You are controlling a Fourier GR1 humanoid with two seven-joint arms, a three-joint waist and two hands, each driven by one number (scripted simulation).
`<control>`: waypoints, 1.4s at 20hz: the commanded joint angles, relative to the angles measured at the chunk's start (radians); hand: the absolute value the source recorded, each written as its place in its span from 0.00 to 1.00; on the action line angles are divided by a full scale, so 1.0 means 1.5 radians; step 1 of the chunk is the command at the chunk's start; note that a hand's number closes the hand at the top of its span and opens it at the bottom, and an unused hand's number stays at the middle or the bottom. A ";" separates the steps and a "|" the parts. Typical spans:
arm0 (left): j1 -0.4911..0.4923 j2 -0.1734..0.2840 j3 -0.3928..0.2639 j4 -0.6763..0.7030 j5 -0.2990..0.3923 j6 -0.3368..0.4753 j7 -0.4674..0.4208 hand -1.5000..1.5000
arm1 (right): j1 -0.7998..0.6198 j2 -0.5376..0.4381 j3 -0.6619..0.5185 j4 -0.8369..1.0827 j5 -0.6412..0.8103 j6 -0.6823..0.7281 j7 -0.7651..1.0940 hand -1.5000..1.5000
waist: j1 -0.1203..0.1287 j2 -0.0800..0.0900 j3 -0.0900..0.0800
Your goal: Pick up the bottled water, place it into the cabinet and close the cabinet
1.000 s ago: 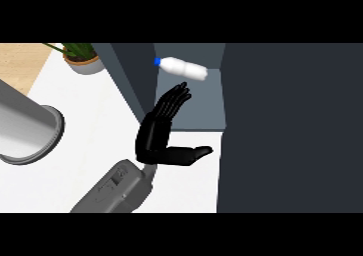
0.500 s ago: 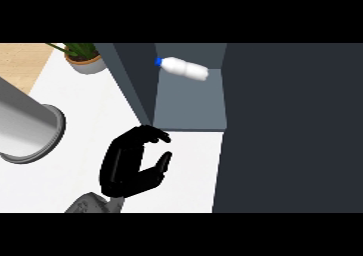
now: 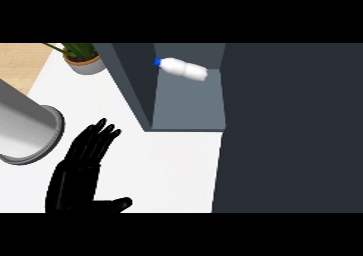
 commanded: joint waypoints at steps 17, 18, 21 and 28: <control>0.180 0.132 0.134 -0.106 0.122 -0.136 -0.016 0.00 | -0.092 -0.008 0.274 -0.069 0.063 -0.051 0.143 1.00 | 0.043 0.005 -0.007; 0.186 0.143 0.137 -0.109 0.127 -0.153 -0.014 0.00 | -0.098 0.000 0.276 -0.063 0.054 -0.061 0.141 1.00 | 0.052 0.006 -0.008; 0.190 0.156 0.147 -0.122 0.138 -0.165 -0.005 0.00 | -0.136 0.018 0.292 -0.044 0.051 -0.076 0.155 1.00 | 0.062 0.011 -0.006; 0.211 0.182 0.164 -0.108 0.147 -0.226 -0.017 0.00 | -0.203 0.010 0.272 -0.024 0.041 -0.085 0.199 1.00 | 0.101 0.022 -0.010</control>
